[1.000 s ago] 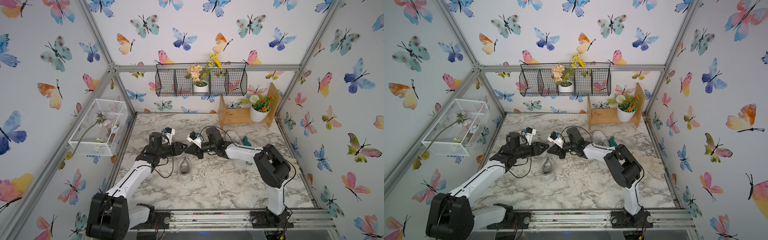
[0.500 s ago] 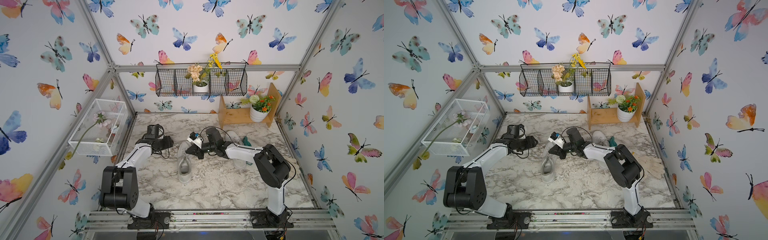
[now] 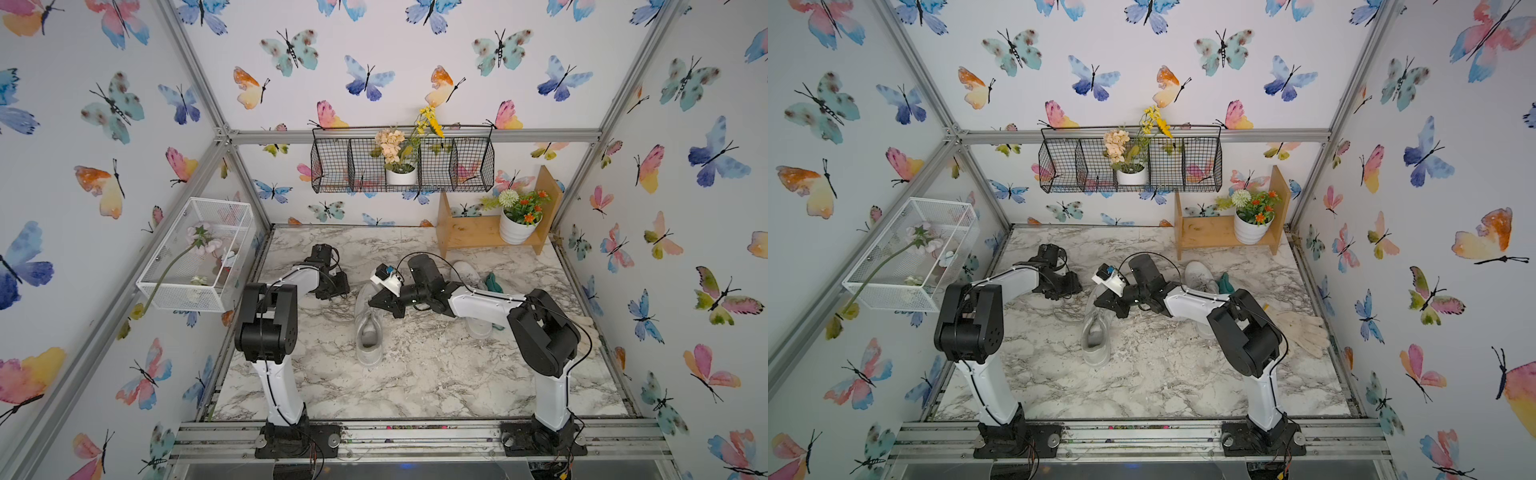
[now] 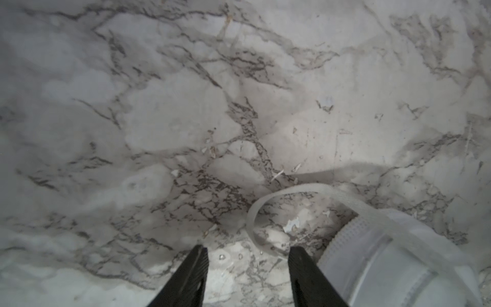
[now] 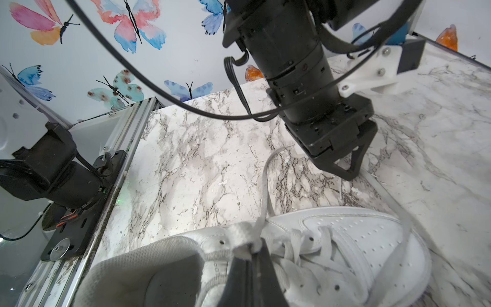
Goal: Tie the shoes
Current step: Wrap the shoelace around the shoelace.
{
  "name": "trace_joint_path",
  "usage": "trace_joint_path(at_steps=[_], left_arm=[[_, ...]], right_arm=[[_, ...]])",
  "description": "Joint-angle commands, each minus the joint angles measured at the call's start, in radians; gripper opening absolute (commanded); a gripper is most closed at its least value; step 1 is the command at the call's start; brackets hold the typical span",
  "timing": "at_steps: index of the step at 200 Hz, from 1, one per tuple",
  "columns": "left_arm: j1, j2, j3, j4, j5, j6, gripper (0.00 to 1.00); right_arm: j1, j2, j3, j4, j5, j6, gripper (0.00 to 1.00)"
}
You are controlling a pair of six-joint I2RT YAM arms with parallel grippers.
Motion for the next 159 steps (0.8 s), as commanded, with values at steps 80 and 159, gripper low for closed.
trace_joint_path(at_steps=[80, 159], left_arm=[[-0.036, -0.041, -0.047, -0.002, -0.140, 0.006, 0.03], [0.020, -0.643, -0.227, -0.094, -0.200, -0.045, 0.00]], right_arm=[[0.013, -0.037, -0.004, -0.009, 0.062, 0.002, 0.02], [0.011, -0.107, -0.056, 0.005, 0.182, 0.101, 0.02]])
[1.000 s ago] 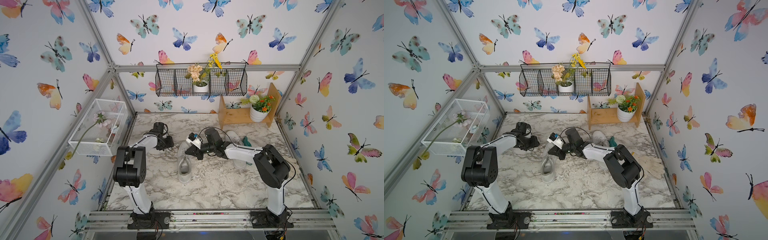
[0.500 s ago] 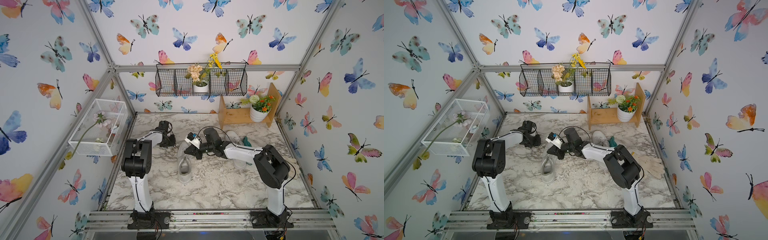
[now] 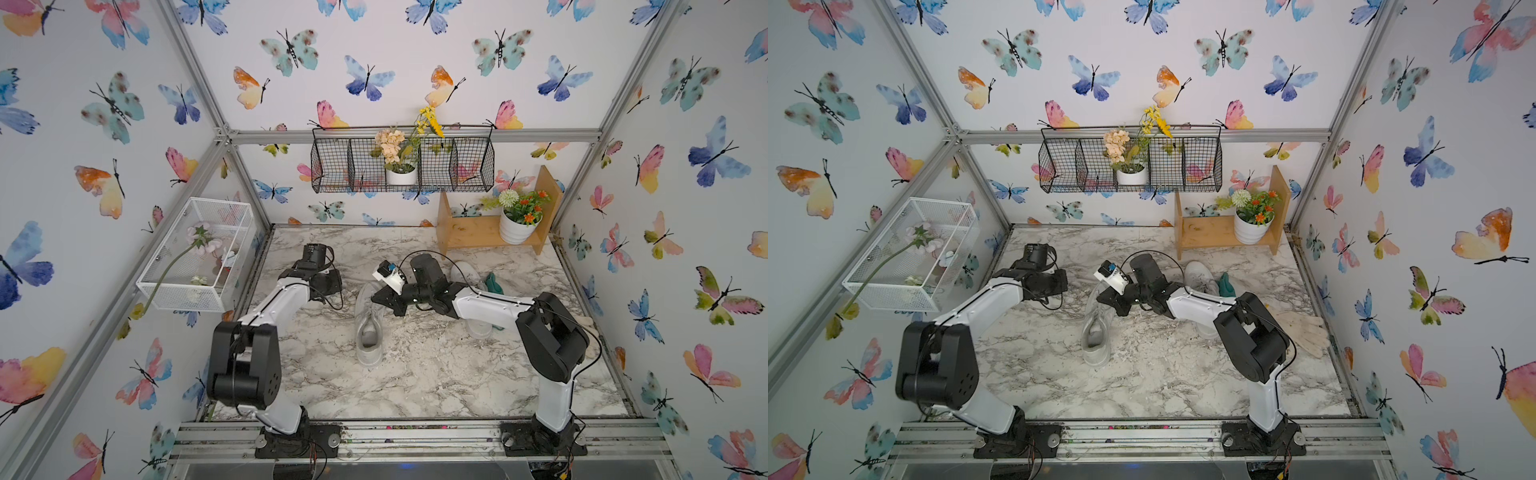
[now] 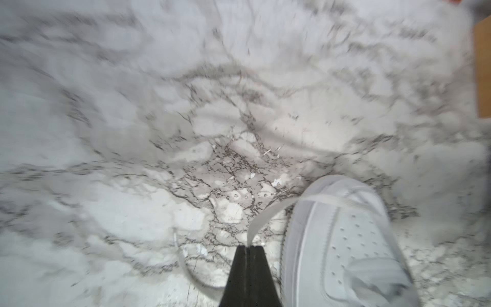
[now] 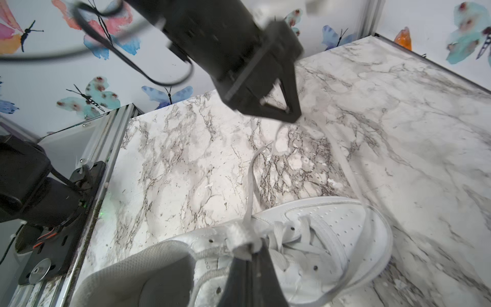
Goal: Tie the shoes
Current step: Wrap the shoelace around the shoelace.
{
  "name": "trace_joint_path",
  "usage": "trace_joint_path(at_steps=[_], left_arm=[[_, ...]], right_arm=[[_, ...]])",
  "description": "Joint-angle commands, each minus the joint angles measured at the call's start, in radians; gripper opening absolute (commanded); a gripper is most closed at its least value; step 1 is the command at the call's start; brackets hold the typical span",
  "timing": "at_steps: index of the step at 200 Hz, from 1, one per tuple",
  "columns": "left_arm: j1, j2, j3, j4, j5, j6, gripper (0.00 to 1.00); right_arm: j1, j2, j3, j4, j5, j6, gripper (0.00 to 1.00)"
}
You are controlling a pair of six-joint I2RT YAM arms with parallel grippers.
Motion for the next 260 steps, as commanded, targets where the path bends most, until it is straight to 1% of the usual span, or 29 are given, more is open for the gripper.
trace_joint_path(at_steps=[1, 25, 61, 95, 129, 161, 191, 206, 214, 227, 248, 260], left_arm=[[0.035, -0.176, -0.040, -0.075, -0.042, -0.020, 0.00], [0.044, -0.310, -0.035, -0.169, -0.025, -0.012, 0.00], [0.043, -0.475, -0.046, -0.251, 0.022, 0.000, 0.00], [0.032, -0.600, -0.028, -0.320, 0.169, 0.055, 0.00], [-0.043, -0.681, 0.009, -0.406, 0.268, 0.093, 0.00], [-0.157, -0.726, 0.006, -0.418, 0.345, 0.059, 0.00], [-0.281, -0.751, -0.011, -0.383, 0.343, 0.025, 0.00], [-0.359, -0.746, -0.034, -0.339, 0.341, 0.000, 0.00], [-0.410, -0.736, -0.048, -0.313, 0.322, -0.017, 0.00], [-0.513, -0.707, -0.062, -0.273, 0.262, -0.035, 0.00], [-0.690, -0.632, -0.055, -0.230, 0.124, -0.038, 0.00], [-0.751, -0.584, -0.050, -0.197, 0.098, -0.030, 0.00]], right_arm=[[0.006, -0.034, -0.015, 0.008, 0.056, 0.047, 0.02], [0.006, -0.043, -0.013, 0.001, 0.065, 0.068, 0.02], [0.006, -0.059, -0.007, -0.018, 0.083, 0.090, 0.02], [0.006, -0.054, 0.013, -0.051, 0.087, 0.106, 0.02], [0.006, -0.042, 0.032, -0.068, 0.086, 0.132, 0.02], [0.006, -0.031, 0.055, -0.085, 0.074, 0.134, 0.02], [0.005, -0.018, 0.072, -0.085, 0.050, 0.138, 0.02], [0.004, -0.012, 0.085, -0.088, 0.043, 0.140, 0.02], [0.004, -0.008, 0.091, -0.092, 0.044, 0.140, 0.02], [0.004, -0.006, 0.099, -0.097, 0.045, 0.136, 0.02], [0.004, -0.006, 0.102, -0.096, 0.047, 0.130, 0.02], [0.004, -0.006, 0.103, -0.094, 0.049, 0.129, 0.02]])
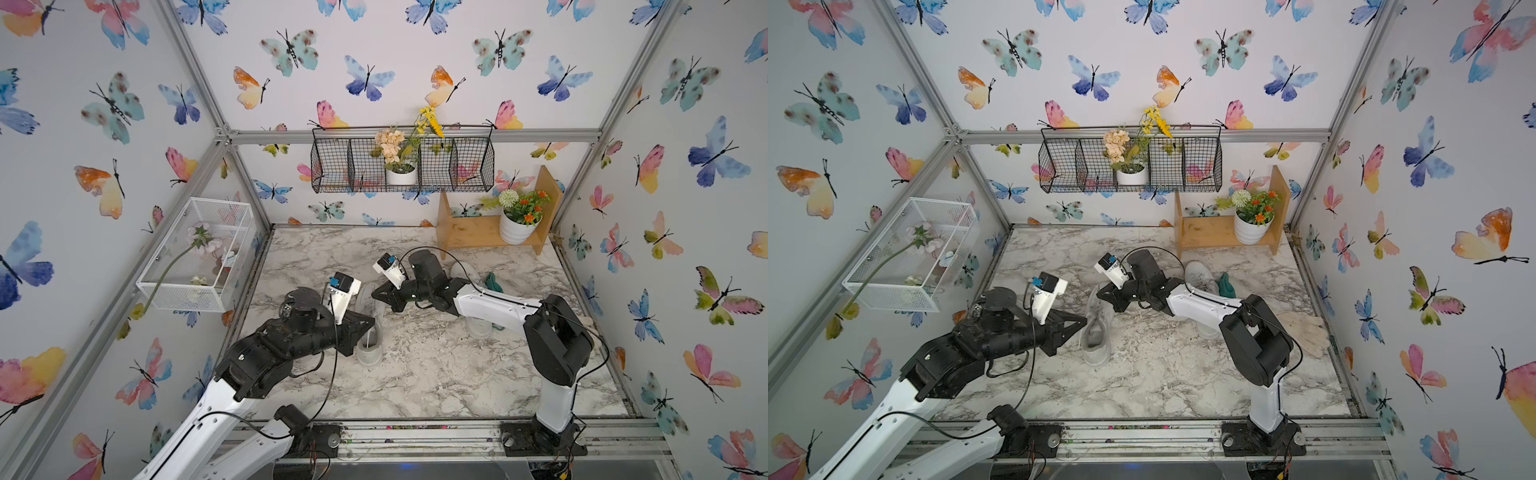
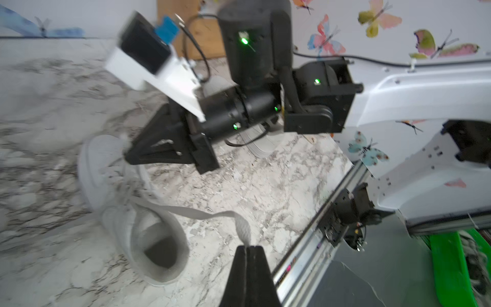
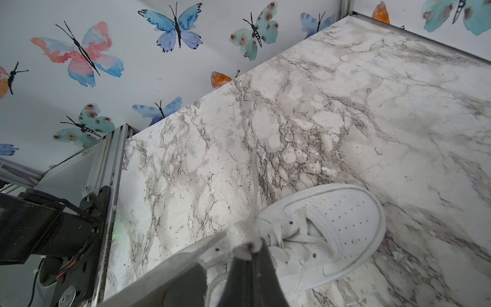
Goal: Tie the shoes
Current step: Wrap the shoelace around the shoelace.
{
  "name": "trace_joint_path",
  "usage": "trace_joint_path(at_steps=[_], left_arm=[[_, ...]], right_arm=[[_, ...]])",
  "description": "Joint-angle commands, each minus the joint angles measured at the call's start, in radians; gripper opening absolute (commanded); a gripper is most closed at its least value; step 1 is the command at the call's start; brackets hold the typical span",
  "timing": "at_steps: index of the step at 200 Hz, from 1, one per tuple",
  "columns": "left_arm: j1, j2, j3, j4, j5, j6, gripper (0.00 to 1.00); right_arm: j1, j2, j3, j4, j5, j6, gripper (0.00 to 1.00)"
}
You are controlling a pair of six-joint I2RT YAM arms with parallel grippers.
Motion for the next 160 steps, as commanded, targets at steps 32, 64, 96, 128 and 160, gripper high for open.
trace_joint_path(at_steps=[32, 64, 96, 128, 160], left_arm=[[-0.172, 0.183, -0.030, 0.225, -0.085, -0.001, 0.00], [-0.182, 0.242, -0.032, 0.257, -0.075, 0.020, 0.34], [-0.182, 0.265, 0.003, 0.248, -0.072, 0.052, 0.56], [-0.145, 0.264, 0.032, 0.193, -0.196, 0.050, 0.58], [0.051, 0.242, 0.005, 0.208, -0.080, 0.024, 0.56]], right_arm=[[0.000, 0.009, 0.034, 0.024, -0.018, -0.004, 0.02], [-0.002, -0.002, 0.027, 0.023, -0.017, -0.012, 0.02], [-0.002, -0.007, 0.022, 0.014, -0.013, -0.029, 0.02], [-0.001, -0.011, 0.010, 0.025, -0.022, -0.037, 0.02], [-0.002, -0.012, 0.001, 0.026, -0.031, -0.041, 0.02]])
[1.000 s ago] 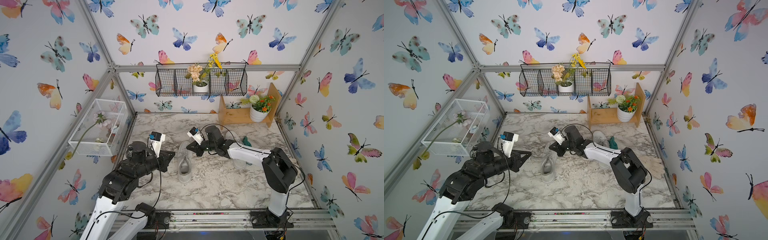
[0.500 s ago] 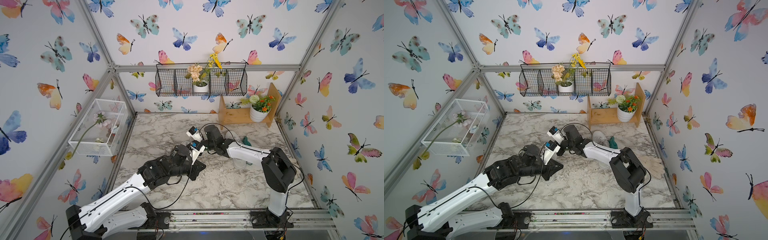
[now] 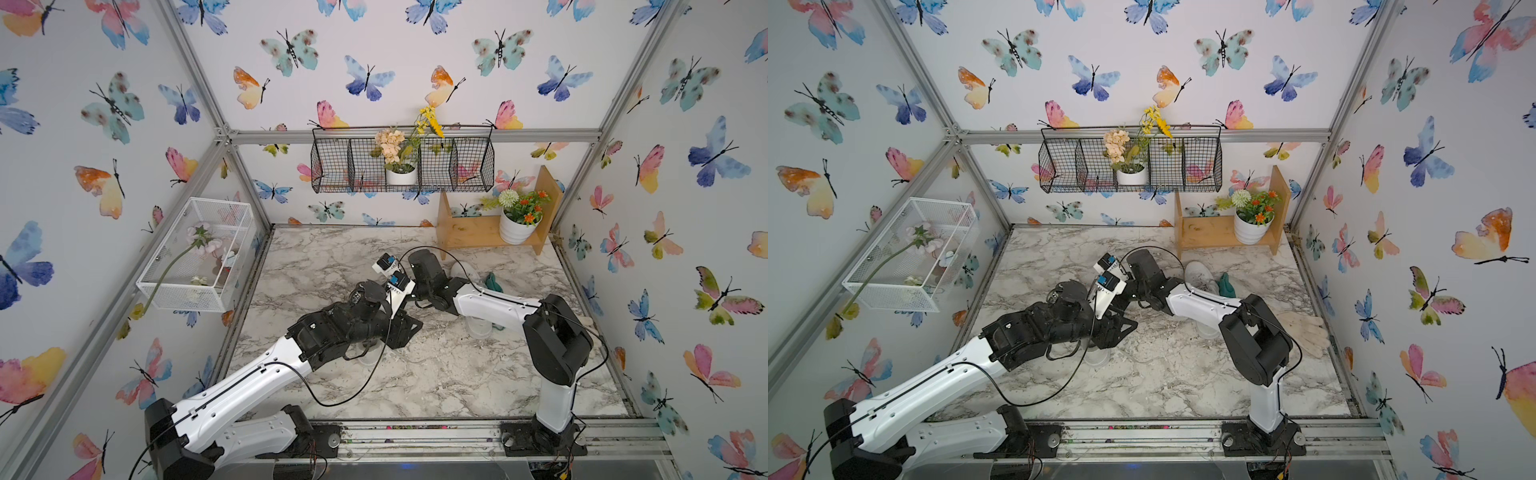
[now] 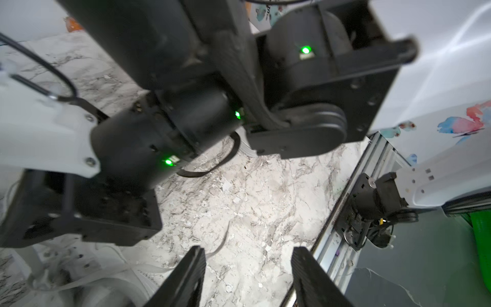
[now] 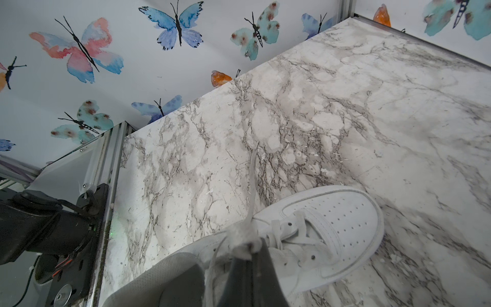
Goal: Tie the shoes
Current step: Wrap the shoelace around the shoelace.
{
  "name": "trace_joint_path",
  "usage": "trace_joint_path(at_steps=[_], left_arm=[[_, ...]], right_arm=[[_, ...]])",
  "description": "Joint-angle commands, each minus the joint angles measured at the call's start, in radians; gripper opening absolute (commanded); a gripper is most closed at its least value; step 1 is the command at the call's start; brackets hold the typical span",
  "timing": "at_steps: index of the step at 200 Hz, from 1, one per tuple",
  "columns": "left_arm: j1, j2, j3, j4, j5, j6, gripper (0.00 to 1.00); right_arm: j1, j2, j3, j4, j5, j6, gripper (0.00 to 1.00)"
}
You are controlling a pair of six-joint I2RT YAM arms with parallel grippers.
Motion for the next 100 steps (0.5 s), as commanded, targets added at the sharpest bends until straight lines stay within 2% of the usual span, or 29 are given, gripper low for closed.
trace_joint_path(at_steps=[1, 50, 77, 100], left_arm=[[0.133, -0.023, -0.014, -0.002, 0.046, -0.010, 0.56], [0.406, 0.034, -0.034, 0.037, 0.161, -0.032, 0.58], [0.455, 0.125, -0.005, 0.039, 0.170, -0.026, 0.58], [0.455, 0.217, 0.046, 0.003, 0.197, -0.004, 0.53]], right_arm=[[-0.002, -0.013, -0.001, 0.027, -0.029, -0.018, 0.02], [-0.002, -0.024, -0.021, 0.027, -0.024, -0.028, 0.02], [-0.002, -0.022, -0.024, 0.025, -0.030, -0.029, 0.02], [-0.002, -0.021, -0.024, 0.025, -0.032, -0.031, 0.02]])
